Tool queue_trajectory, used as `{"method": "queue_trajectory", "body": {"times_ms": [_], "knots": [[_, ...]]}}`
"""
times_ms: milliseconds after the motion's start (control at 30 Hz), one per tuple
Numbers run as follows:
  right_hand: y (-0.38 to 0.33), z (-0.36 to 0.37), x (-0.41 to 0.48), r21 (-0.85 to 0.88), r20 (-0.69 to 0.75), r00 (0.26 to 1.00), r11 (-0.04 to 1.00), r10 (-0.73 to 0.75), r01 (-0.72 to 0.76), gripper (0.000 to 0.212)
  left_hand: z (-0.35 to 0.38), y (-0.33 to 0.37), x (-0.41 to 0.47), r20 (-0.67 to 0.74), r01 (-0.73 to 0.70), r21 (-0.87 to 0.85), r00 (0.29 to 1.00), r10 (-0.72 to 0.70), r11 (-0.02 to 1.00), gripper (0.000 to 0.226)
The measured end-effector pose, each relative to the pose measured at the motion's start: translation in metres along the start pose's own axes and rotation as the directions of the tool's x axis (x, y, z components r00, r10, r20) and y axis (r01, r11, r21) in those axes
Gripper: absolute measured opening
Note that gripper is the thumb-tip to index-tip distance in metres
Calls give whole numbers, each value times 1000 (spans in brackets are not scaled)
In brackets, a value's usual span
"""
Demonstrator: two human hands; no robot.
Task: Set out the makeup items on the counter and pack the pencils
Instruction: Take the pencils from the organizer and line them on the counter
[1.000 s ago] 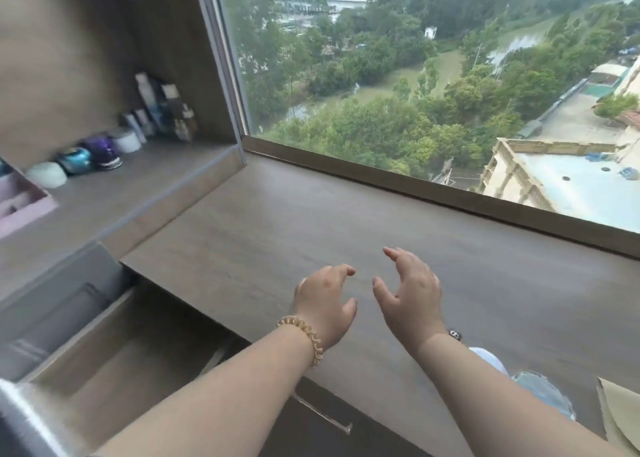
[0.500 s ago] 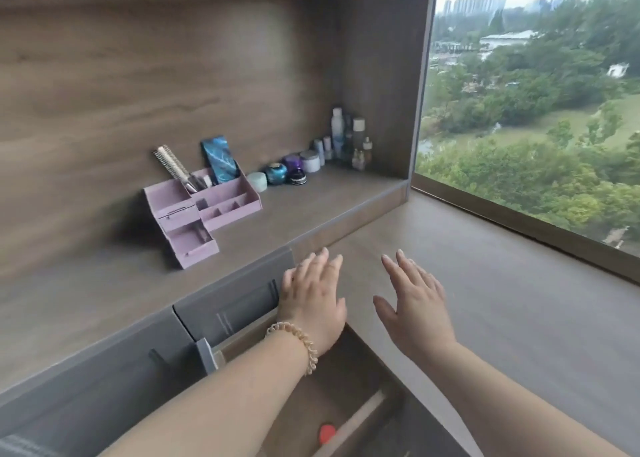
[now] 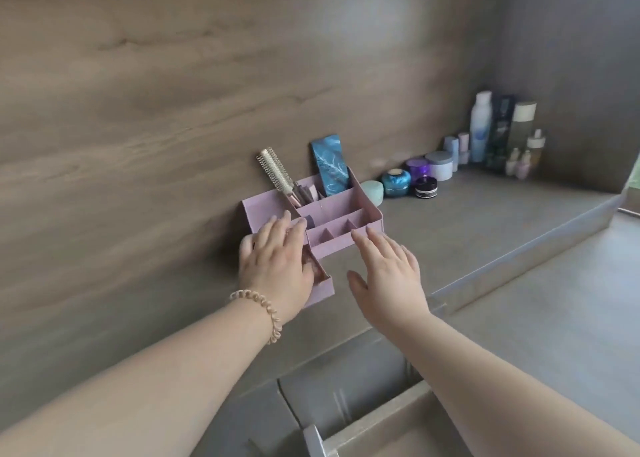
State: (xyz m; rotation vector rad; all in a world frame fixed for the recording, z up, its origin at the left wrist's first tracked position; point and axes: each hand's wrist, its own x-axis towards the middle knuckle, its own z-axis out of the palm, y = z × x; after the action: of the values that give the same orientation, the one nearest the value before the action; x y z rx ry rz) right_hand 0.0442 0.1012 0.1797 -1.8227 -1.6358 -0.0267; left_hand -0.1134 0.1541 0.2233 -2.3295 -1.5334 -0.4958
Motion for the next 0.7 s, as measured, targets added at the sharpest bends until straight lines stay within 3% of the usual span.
{"method": "queue_trajectory", "body": {"times_ms": [467, 700], "knots": [[-17, 94, 138, 68, -10, 999, 997, -37, 37, 55, 86, -59, 74, 25, -44, -59, 999, 45, 997, 65], [-22, 117, 196, 44, 2, 989, 988, -149, 149, 54, 98, -59, 74, -140, -73, -22, 988, 69, 997, 55]]}}
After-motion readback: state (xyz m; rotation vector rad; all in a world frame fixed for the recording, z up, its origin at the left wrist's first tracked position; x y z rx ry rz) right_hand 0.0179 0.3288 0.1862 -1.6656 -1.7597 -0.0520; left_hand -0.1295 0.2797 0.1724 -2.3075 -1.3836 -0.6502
